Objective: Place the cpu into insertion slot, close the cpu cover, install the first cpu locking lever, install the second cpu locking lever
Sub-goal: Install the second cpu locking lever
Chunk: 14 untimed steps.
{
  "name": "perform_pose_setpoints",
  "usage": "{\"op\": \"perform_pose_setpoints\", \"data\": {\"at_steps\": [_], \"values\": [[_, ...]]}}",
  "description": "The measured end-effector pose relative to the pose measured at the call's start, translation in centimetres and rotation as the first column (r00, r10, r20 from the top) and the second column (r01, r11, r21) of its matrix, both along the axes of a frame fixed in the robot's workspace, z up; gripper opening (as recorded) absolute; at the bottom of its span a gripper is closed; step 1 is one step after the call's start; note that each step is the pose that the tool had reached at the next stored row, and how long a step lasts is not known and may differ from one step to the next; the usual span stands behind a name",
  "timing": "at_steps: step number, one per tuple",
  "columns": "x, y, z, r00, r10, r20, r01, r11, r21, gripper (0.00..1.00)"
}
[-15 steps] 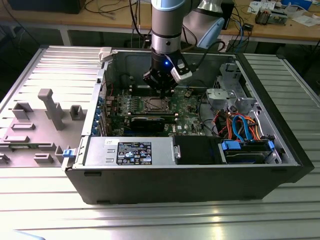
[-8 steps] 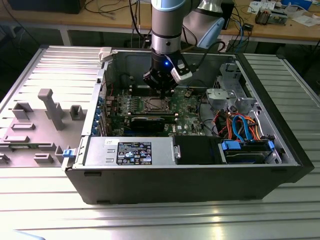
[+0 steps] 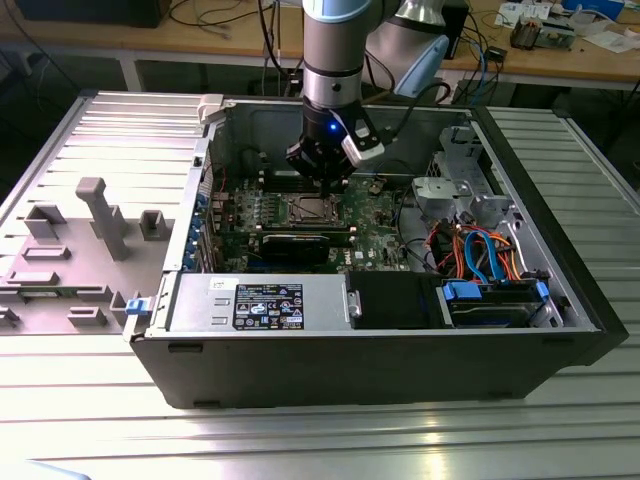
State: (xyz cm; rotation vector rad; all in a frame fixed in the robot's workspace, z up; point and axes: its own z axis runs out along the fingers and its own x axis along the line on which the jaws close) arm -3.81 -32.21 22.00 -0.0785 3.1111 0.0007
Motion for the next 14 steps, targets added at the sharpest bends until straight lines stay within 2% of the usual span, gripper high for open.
{"op": "perform_pose_setpoints", "data": {"at_steps": [2, 5, 9, 10, 11, 13, 14], "values": [[0.01, 0.01, 0.35, 1.0, 0.0, 0.0, 0.0, 1.0, 0.0001, 0.11], [0.01, -0.05, 0.38, 1.0, 0.0, 0.0002, 0.0, 1.0, -0.0007, 0.11], [0.0, -1.11, 0.27, 1.0, 0.0, 0.0002, 0.0, 1.0, -0.0016, 0.11], [0.01, -1.64, 0.24, 1.0, 0.0, 0.0002, 0.0, 1.0, -0.0046, 0.11], [0.01, -1.97, 0.23, 1.0, 0.0, 0.0003, 0.0, 1.0, -0.0068, 0.11], [0.01, -2.17, 0.23, 1.0, 0.0, 0.0003, 0.0, 1.0, -0.0089, 0.11], [0.0, -2.24, 0.44, 1.0, 0.0, 0.0002, 0.0, 0.9999, -0.0111, 0.11]]}}
